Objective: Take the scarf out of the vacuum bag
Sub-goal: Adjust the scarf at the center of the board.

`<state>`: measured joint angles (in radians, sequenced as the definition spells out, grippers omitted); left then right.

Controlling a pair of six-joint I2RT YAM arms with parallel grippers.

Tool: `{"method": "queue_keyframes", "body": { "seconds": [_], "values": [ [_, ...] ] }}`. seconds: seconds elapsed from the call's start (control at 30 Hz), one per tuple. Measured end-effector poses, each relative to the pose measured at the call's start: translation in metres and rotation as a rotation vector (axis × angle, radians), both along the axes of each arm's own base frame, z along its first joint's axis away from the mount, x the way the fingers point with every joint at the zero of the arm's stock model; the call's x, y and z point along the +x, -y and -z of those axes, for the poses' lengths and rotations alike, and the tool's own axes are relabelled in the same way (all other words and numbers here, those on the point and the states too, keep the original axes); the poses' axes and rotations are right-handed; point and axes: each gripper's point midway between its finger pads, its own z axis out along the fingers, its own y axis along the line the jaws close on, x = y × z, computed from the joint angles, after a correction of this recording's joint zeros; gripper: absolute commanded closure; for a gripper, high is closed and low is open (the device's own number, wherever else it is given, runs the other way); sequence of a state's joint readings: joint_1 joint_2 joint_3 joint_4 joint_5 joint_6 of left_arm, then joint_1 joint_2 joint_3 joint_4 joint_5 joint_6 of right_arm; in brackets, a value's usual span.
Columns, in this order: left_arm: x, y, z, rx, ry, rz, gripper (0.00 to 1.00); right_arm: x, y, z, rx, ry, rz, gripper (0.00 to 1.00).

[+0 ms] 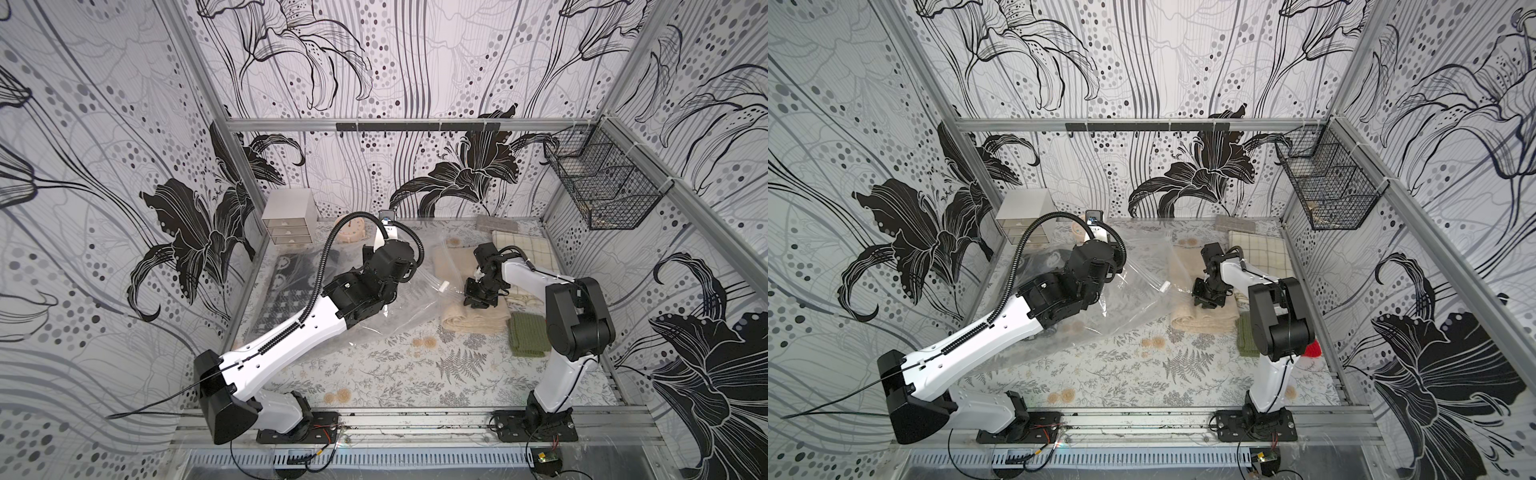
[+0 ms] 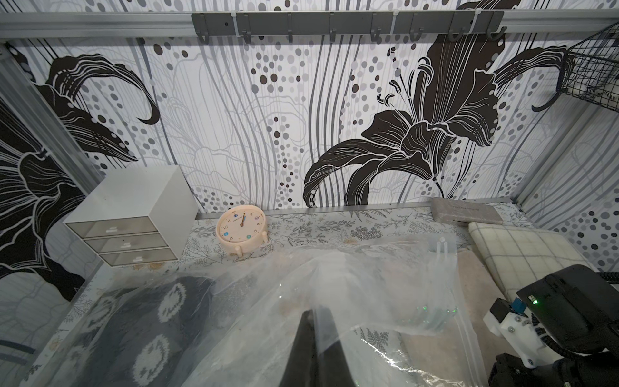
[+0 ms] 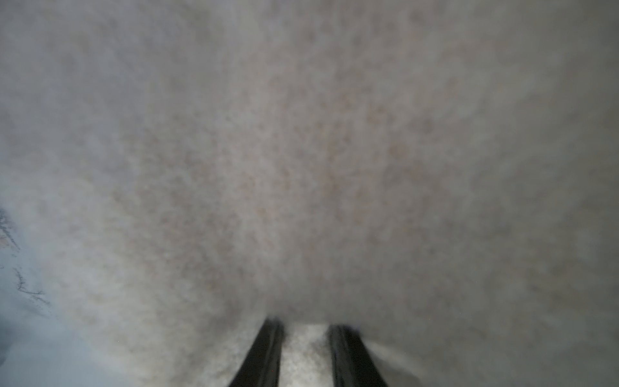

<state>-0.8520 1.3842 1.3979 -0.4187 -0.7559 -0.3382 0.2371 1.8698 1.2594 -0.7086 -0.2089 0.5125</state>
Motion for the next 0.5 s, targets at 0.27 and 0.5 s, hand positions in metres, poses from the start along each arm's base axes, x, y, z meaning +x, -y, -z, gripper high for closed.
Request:
{"method": "queue_keyframes", "body": {
  "seconds": [0.27, 0.5],
  "values": [
    [-0.006, -0.007, 0.0, -0.012, 0.003, -0.007, 1.0, 0.042, -0.005, -0.003, -0.016, 0.047, 0.007, 0.73],
    [-0.008, -0.011, -0.002, -0.02, 0.009, -0.014, 1.0, 0.069, 0.006, -0.004, -0.026, 0.071, 0.042, 0.73]
  ]
}}
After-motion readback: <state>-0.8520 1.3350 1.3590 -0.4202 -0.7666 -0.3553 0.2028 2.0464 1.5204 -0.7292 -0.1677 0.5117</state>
